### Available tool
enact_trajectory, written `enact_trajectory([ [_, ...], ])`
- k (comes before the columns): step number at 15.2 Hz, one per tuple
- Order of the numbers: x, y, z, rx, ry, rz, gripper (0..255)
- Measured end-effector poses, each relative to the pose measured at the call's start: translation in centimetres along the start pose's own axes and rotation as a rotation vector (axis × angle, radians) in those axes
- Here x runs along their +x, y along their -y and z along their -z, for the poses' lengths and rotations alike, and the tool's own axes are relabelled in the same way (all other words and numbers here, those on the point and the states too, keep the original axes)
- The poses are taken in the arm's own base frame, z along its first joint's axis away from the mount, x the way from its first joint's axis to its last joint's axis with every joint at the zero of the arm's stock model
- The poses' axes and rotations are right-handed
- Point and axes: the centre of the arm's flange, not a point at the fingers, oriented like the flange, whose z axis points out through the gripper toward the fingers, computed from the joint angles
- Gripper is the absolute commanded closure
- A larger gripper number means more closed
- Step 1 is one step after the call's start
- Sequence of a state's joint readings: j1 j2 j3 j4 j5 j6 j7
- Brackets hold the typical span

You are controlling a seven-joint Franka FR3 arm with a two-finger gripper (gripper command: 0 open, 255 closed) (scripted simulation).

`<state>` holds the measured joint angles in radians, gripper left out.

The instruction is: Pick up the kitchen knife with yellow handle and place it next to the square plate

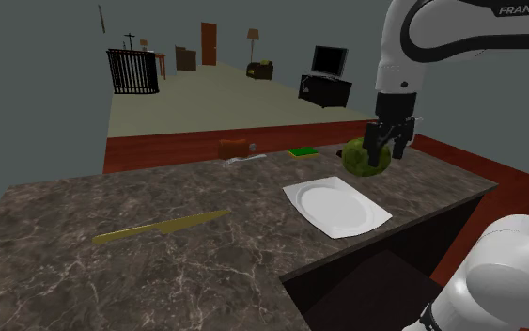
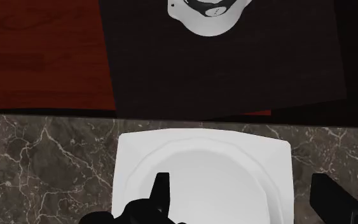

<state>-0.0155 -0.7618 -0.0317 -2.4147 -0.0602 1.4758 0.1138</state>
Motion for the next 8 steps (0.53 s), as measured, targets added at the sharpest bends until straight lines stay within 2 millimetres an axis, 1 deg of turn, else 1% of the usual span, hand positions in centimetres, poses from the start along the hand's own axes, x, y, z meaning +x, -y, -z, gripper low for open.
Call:
enact_trajectory([
  [1,0.0,0.0,0.0,0.0,0.0,0.0,0],
  [4,2.3,1.3,-0.7,-0.009,-0.005,0.07,0],
  [7,5.6,3.0,-1.3,-0.022,-0.014,0.167,0],
  [8,6.9,3.6,-1.2,-0.026,-0.018,0.2,0],
])
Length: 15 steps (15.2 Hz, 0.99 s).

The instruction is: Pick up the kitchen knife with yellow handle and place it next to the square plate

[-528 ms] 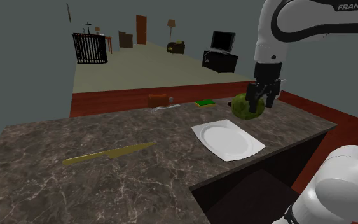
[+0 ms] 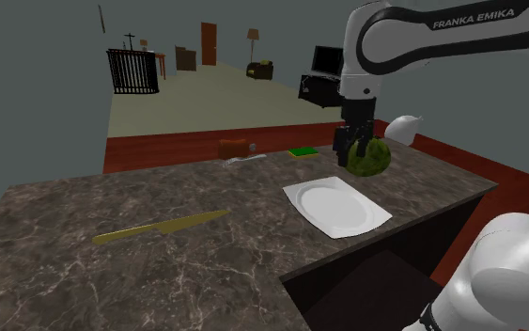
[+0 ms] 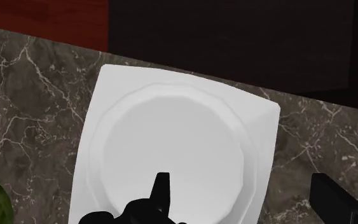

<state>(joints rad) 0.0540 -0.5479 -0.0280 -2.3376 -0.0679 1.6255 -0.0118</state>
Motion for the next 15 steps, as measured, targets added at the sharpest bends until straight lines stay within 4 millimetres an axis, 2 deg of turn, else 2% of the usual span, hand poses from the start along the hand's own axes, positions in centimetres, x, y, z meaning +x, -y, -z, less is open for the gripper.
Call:
enact_trajectory([
  [7,7.6,4.6,-1.6,-0.03,-0.021,0.237,0],
  [15,14.7,12.0,-3.0,-0.065,-0.045,0.508,0],
])
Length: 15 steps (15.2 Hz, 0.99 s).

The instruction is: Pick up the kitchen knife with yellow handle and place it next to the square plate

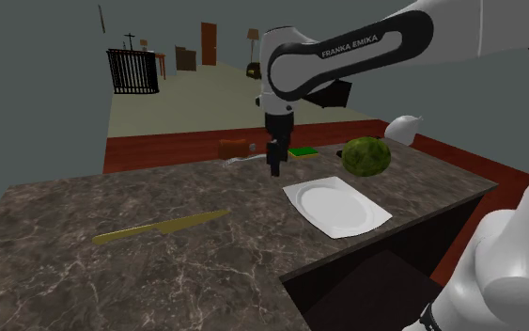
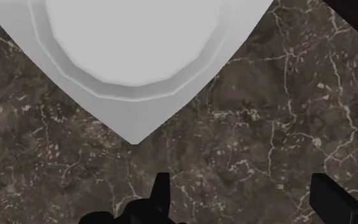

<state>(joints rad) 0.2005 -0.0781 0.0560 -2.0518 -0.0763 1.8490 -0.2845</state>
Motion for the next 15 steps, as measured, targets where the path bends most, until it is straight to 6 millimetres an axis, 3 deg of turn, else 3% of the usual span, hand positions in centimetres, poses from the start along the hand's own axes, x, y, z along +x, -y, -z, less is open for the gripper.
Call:
enact_trajectory([
  [9,10.2,6.3,-1.6,-0.039,-0.028,0.305,0],
  [15,15.2,11.5,-3.0,-0.065,-0.046,0.508,0],
])
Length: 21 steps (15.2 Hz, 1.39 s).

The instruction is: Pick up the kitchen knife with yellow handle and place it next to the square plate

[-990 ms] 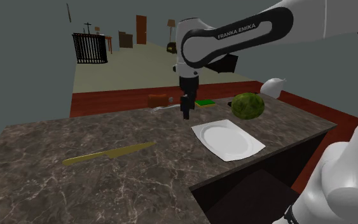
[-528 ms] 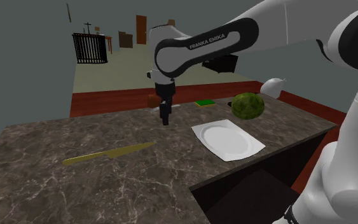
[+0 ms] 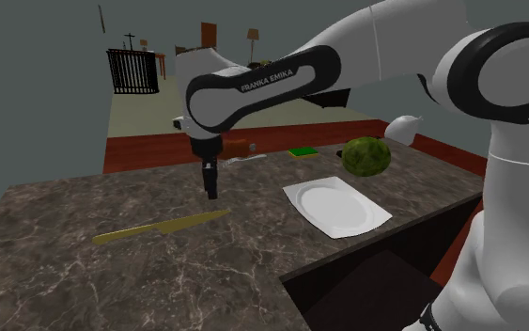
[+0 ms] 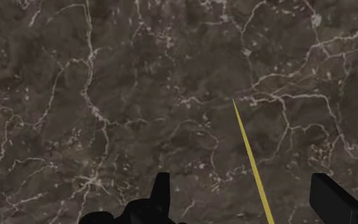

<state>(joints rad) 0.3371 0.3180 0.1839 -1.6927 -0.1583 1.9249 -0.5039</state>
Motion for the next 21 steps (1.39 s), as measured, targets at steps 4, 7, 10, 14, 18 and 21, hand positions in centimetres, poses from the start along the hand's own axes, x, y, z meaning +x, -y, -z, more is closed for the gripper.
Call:
enact_trajectory([
  [4,4.9,2.4,-1.0,-0.017,-0.012,0.135,0],
  [7,7.8,4.7,-1.3,-0.03,-0.021,0.237,0],
  [10,9.6,6.0,-2.2,-0.037,-0.027,0.294,0],
  [14,9.8,6.1,-4.1,-0.038,-0.027,0.301,0],
  [18,10.0,6.0,-5.5,-0.038,-0.027,0.302,0],
  [21,9.9,6.0,-5.6,-0.039,-0.027,0.302,0],
])
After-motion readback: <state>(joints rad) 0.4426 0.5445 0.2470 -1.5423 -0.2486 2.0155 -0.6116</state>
